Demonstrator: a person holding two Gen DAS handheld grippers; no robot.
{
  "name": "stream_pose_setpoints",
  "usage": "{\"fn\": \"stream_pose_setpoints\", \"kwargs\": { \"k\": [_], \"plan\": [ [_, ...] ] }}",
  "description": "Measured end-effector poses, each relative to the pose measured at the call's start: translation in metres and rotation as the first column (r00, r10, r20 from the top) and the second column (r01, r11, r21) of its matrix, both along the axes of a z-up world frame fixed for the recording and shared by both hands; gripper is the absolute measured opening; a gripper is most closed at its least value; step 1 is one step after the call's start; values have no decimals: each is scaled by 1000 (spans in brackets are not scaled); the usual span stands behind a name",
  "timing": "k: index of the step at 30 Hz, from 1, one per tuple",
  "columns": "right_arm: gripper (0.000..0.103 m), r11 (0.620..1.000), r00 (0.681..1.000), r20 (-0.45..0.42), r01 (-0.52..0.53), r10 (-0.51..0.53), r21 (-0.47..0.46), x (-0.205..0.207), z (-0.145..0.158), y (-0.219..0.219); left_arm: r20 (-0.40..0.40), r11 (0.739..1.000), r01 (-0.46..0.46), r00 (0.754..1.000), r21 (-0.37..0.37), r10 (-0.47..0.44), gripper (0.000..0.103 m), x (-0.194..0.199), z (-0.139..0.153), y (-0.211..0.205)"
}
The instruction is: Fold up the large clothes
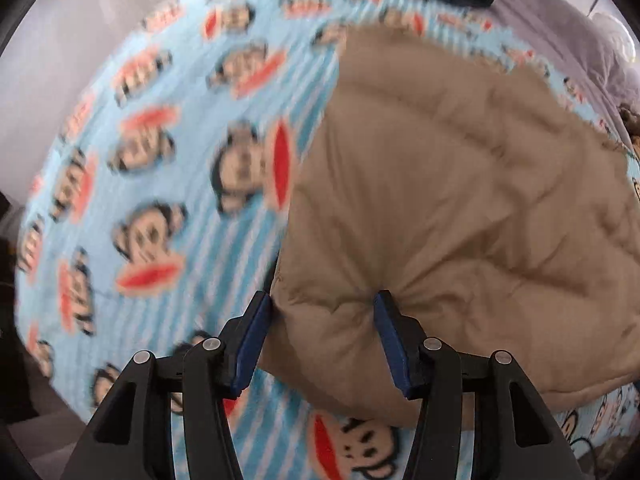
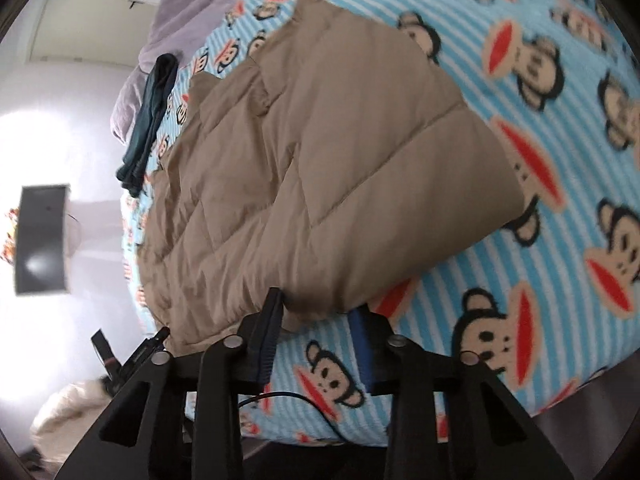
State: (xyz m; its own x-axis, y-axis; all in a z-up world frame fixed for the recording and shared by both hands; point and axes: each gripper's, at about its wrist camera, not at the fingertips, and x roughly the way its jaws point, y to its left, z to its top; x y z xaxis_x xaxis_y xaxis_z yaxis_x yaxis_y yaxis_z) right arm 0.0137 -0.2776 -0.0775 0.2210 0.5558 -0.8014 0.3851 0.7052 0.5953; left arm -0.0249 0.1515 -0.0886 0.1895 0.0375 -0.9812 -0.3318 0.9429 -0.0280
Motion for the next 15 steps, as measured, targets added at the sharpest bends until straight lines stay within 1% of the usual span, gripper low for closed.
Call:
{"fn": "stream_pose_setpoints", "kwargs": {
  "k": [1, 3, 5, 6, 7, 9, 11, 12, 14, 15],
  "plan": [
    [33, 1000, 1000, 8, 1, -1, -23, 5, 7, 1, 4, 1000, 6, 1000, 2, -6, 64, -3, -4, 1],
    [33, 996, 1000, 29, -3, 6, -92, 7, 17, 10, 12, 999, 24, 1000, 23, -25, 71, -6, -6, 2],
    [33, 986, 1000, 23, 1, 3, -166, 7, 15, 19, 9, 1000, 28, 1000, 1, -28, 71, -7, -6, 5],
    [33, 981, 1000, 15, 13, -10, -191, 1, 23, 20, 6, 1000, 27, 1000, -15, -27, 71, -6, -6, 8],
    [31, 977, 1000, 11, 20, -18, -211, -3, 25, 17, 4, 999, 29, 1000, -21, -29, 71, -6, -6, 9],
    [30, 965, 999, 46, 25, -14, -260, -9, 43, 17, 6, 999, 40, 999, -30, -40, 71, -5, -6, 10],
    [30, 950, 996, 84, 6, 21, -312, -10, 66, 20, 11, 998, 51, 999, -38, -51, 71, -5, -8, 13],
    [30, 940, 995, 90, -15, 49, -340, -4, 70, 24, 12, 998, 54, 999, -40, -53, 71, -6, -9, 14],
    [30, 920, 994, 71, -44, 77, -390, 8, 64, 25, 12, 997, 55, 998, -50, -55, 71, -6, -10, 17],
    [30, 909, 996, 36, -62, 85, -412, 19, 52, 26, 8, 997, 55, 998, -57, -55, 71, -5, -11, 18]
  ]
}}
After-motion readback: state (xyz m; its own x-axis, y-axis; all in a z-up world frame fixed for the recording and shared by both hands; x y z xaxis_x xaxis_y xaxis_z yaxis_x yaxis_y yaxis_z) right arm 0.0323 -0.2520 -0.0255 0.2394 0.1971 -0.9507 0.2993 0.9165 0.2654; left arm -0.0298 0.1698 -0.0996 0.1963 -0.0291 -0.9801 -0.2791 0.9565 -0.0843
